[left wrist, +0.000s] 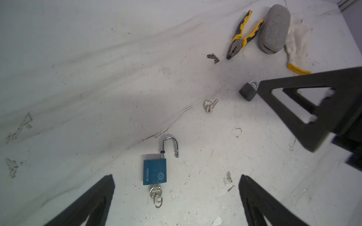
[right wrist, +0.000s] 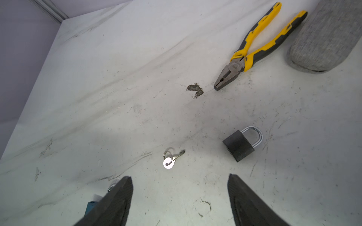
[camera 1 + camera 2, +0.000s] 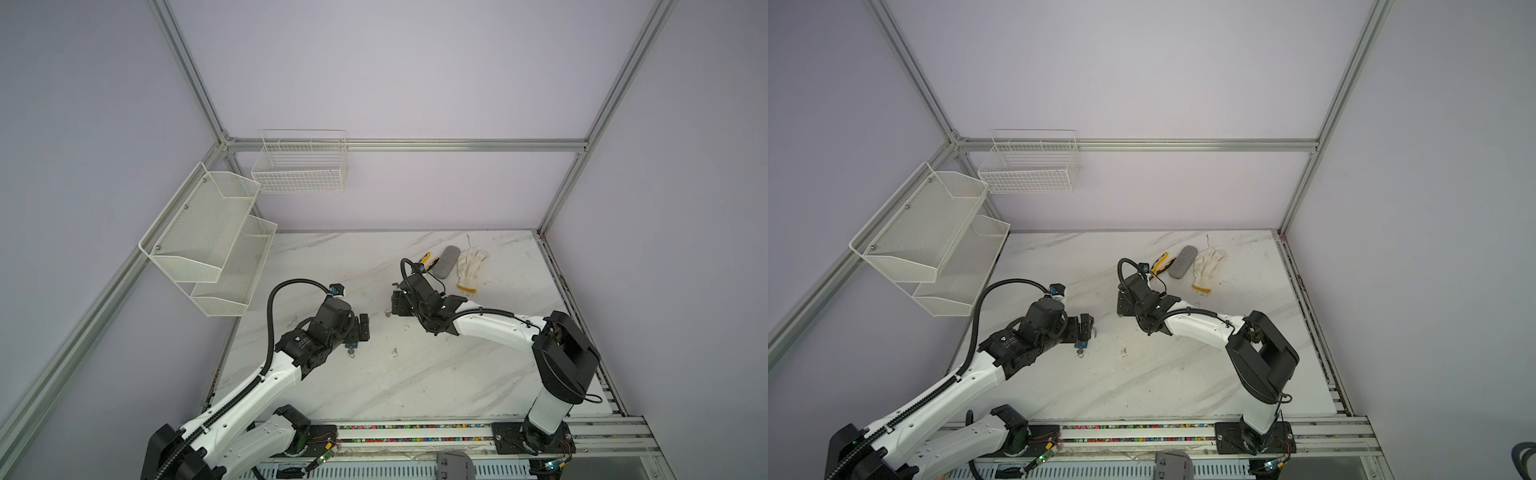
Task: Unlock with the key
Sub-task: 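Lower the blue padlock with the left gripper while the right withdraws, then lower the right gripper toward the silver key while the left draws back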
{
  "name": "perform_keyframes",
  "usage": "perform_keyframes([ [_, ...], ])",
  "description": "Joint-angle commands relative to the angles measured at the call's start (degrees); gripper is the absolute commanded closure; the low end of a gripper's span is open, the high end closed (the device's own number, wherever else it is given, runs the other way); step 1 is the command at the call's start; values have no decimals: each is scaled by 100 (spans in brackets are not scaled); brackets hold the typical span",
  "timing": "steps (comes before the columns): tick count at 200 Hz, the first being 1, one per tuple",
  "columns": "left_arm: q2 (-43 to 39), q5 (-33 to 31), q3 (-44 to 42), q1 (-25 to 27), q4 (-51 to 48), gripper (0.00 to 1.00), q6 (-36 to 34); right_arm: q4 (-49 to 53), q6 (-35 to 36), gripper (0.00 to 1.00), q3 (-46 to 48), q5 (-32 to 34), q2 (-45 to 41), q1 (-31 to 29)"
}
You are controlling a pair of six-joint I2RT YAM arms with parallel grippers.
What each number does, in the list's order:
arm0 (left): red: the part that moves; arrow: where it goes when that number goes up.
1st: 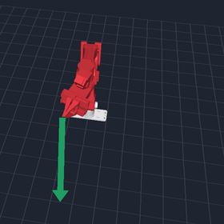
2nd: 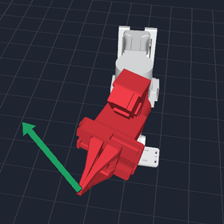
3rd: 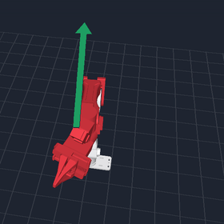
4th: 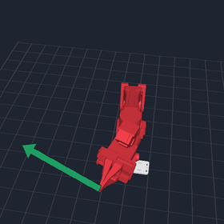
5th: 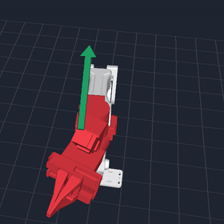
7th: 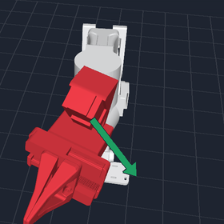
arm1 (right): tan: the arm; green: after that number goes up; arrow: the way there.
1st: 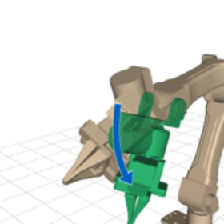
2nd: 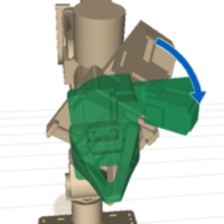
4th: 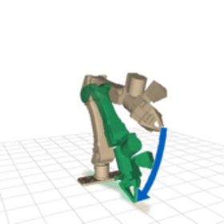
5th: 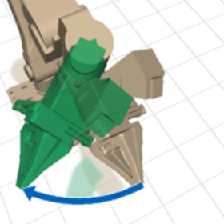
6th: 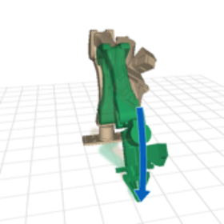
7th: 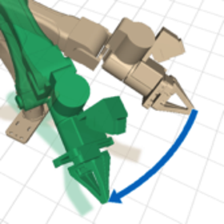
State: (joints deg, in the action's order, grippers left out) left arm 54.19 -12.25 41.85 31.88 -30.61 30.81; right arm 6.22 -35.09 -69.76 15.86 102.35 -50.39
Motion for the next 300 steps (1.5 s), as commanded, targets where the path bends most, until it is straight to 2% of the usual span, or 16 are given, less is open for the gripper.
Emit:
perform_keyframes([
  [1,-409,-40,106,-51,85,0,-49,72,-362,20,-300,606,347,-88],
  [46,-862,-234,-89,-72,291,0,113,295,-524,20,-604,1141,887,-225],
  [187,-1065,-537,-440,-98,585,0,522,805,-664,19,-1703,1606,2294,-477],
  [242,-1054,-421,-480,-103,651,0,569,943,-654,19,-1486,1723,2206,-546],
  [300,-1014,-315,-521,-98,723,0,681,1027,-632,18,-979,1513,1803,-548],
])
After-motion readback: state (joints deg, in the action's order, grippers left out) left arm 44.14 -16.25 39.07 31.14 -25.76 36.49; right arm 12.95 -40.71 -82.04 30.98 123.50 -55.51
